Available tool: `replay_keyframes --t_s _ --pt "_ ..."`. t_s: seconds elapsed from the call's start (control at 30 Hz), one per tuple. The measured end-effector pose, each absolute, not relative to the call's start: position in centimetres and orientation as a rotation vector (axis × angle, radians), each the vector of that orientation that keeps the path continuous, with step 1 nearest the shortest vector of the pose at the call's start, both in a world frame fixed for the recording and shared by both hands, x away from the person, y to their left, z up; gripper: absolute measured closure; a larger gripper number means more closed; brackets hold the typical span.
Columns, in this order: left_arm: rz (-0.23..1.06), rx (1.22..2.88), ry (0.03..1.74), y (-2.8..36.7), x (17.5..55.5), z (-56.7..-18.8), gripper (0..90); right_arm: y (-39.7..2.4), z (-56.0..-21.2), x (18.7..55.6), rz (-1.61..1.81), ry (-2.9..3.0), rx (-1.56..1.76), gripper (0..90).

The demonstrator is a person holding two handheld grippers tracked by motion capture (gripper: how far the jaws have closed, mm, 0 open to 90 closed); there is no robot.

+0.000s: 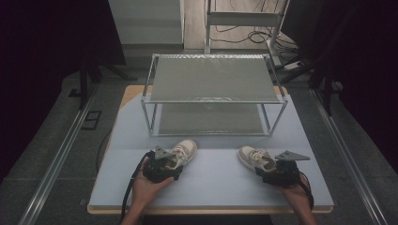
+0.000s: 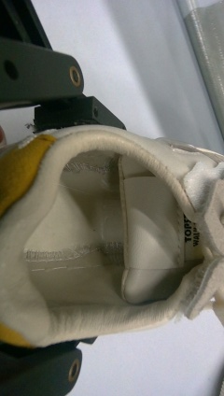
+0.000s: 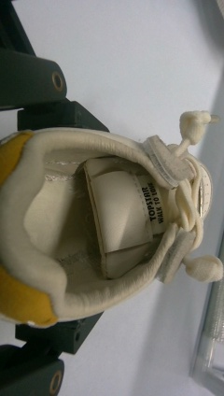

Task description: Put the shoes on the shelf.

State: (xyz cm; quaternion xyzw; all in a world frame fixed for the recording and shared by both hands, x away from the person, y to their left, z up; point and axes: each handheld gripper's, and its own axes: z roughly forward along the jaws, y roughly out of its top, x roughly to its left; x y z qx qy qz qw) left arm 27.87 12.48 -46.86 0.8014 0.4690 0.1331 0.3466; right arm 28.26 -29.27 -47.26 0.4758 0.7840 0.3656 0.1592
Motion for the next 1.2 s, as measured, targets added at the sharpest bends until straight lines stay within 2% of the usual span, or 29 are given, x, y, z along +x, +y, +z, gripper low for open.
replay_keyframes --t_s 0.57,1.2 --pt "0.356 2.029 1.238 11.6 29.5 -45.8 29.6 -27.8 -45.6 29.7 1.104 2.198 1.339 29.4" --pt "0.333 2.033 1.206 8.7 32.4 -44.3 29.7 -25.6 -44.2 32.0 1.134 2.157 1.365 29.6"
